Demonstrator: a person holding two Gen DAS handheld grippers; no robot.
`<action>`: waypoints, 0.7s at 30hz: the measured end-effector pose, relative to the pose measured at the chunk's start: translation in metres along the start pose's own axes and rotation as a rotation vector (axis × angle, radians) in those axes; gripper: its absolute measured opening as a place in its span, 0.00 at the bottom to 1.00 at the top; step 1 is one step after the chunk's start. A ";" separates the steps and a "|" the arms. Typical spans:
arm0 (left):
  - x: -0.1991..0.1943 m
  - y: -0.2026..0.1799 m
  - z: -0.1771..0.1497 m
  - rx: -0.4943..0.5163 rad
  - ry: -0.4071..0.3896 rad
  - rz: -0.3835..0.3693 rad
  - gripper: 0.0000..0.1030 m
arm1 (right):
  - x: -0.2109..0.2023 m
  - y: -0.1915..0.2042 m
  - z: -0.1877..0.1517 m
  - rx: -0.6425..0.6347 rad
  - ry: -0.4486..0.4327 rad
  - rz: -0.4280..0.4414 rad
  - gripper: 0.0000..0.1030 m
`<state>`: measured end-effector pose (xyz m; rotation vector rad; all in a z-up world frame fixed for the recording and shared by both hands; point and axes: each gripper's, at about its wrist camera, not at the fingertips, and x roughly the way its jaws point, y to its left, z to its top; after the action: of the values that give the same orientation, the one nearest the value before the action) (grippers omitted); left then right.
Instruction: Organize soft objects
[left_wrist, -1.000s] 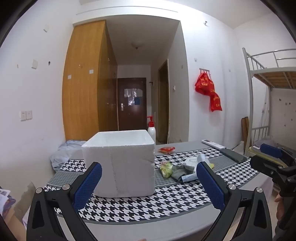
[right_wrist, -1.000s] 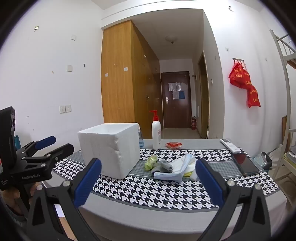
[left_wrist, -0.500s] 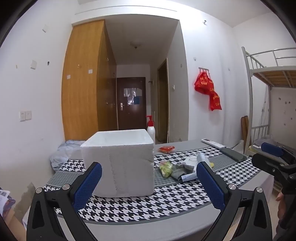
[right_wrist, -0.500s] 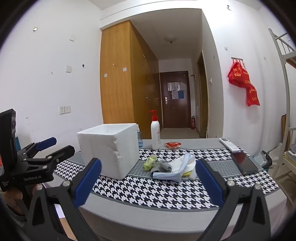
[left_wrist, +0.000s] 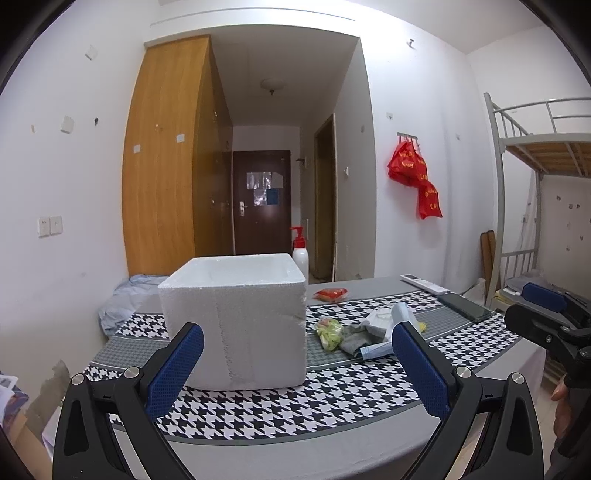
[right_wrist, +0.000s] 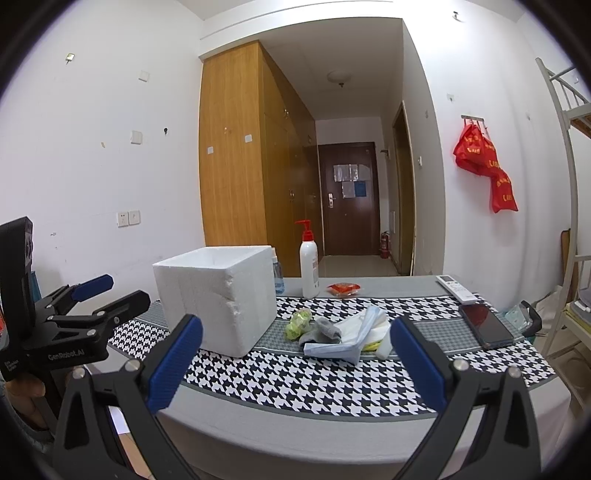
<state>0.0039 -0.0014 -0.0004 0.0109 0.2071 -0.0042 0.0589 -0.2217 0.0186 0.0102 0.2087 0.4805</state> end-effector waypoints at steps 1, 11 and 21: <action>0.001 0.000 0.000 0.005 0.002 0.005 0.99 | 0.000 0.000 0.000 0.000 -0.001 0.000 1.00; -0.001 0.004 0.001 -0.011 -0.008 0.016 0.99 | 0.000 -0.002 -0.001 0.009 -0.007 -0.003 1.00; 0.000 0.004 -0.002 -0.006 -0.005 0.007 0.99 | 0.001 0.000 -0.002 0.004 -0.004 -0.001 1.00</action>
<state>0.0034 0.0024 -0.0024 0.0057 0.2020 0.0036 0.0594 -0.2215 0.0170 0.0151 0.2061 0.4793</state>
